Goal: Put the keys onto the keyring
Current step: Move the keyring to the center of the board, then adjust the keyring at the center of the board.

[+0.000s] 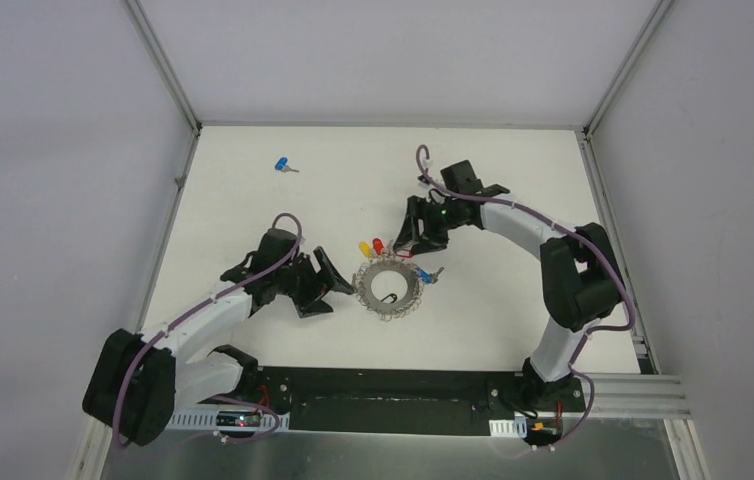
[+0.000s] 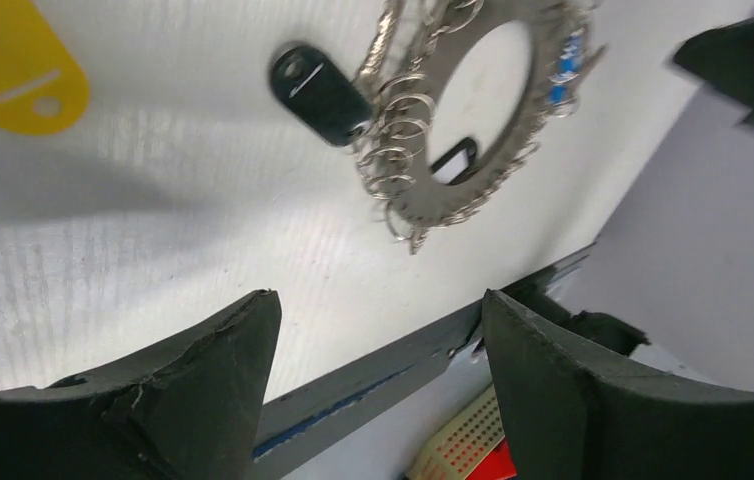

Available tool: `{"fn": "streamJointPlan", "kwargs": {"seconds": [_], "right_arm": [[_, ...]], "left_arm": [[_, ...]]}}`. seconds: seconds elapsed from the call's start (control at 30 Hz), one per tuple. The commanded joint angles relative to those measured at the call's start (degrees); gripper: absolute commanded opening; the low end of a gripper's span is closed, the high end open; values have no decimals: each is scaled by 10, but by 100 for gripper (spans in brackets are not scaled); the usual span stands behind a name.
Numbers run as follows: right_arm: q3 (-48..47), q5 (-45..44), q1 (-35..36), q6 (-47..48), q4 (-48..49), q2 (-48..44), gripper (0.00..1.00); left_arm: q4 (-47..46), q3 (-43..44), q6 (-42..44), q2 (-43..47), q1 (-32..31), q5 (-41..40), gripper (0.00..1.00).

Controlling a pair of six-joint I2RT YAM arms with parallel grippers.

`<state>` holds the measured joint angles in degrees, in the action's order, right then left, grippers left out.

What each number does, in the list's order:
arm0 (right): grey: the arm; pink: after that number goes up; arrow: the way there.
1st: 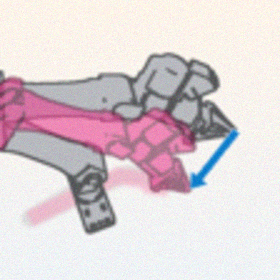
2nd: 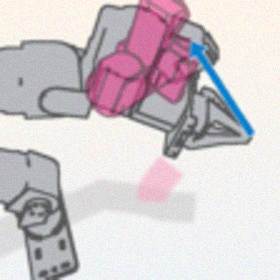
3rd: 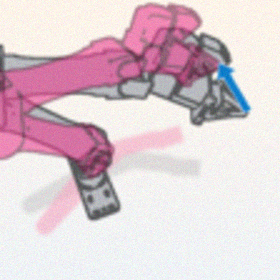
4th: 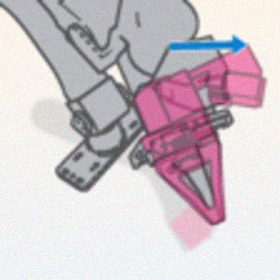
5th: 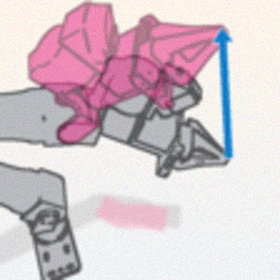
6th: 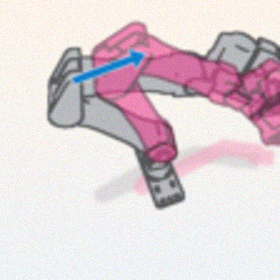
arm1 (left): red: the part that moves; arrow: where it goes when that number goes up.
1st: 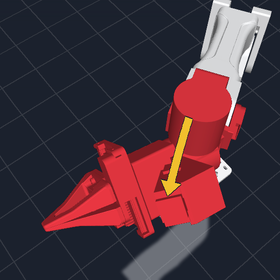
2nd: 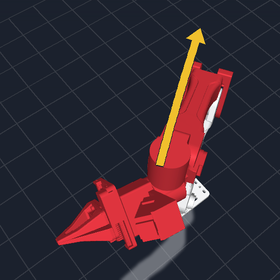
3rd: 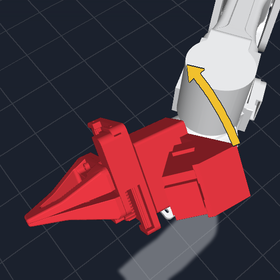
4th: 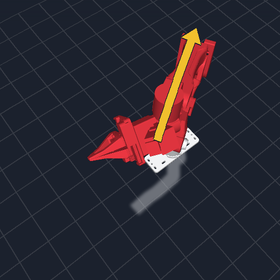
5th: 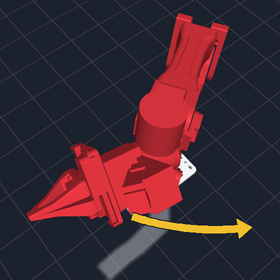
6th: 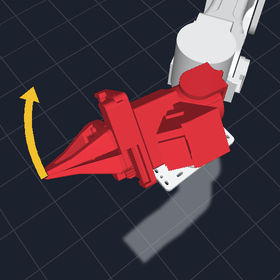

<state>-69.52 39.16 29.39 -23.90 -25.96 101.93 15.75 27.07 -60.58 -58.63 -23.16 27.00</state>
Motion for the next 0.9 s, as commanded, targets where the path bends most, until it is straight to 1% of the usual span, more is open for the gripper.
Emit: {"fn": "streamJointPlan", "kwargs": {"seconds": [0.0,0.07,0.17,0.33,0.47,0.67,0.8,0.87], "right_arm": [[6,-63,-53,52,-80,-19,60],[8,-89,-71,62,-97,-15,57],[14,-97,-82,75,-106,-5,54],[36,-66,-82,73,-83,9,49],[55,-61,-75,58,-59,22,45],[72,-66,-58,62,-54,36,34],[89,-76,-54,67,-65,38,21],[102,-71,-52,64,-65,34,16]], "left_arm": [[20,39,33,-77,-48,-5,75],[21,62,41,-119,-74,-15,75],[28,91,50,-181,-106,-34,72],[28,113,47,-214,-133,-64,71],[29,110,46,-208,-135,-82,70],[36,111,54,-213,-133,-107,67],[42,126,71,-239,-126,-109,64],[42,135,76,-249,-122,-112,61]]}}
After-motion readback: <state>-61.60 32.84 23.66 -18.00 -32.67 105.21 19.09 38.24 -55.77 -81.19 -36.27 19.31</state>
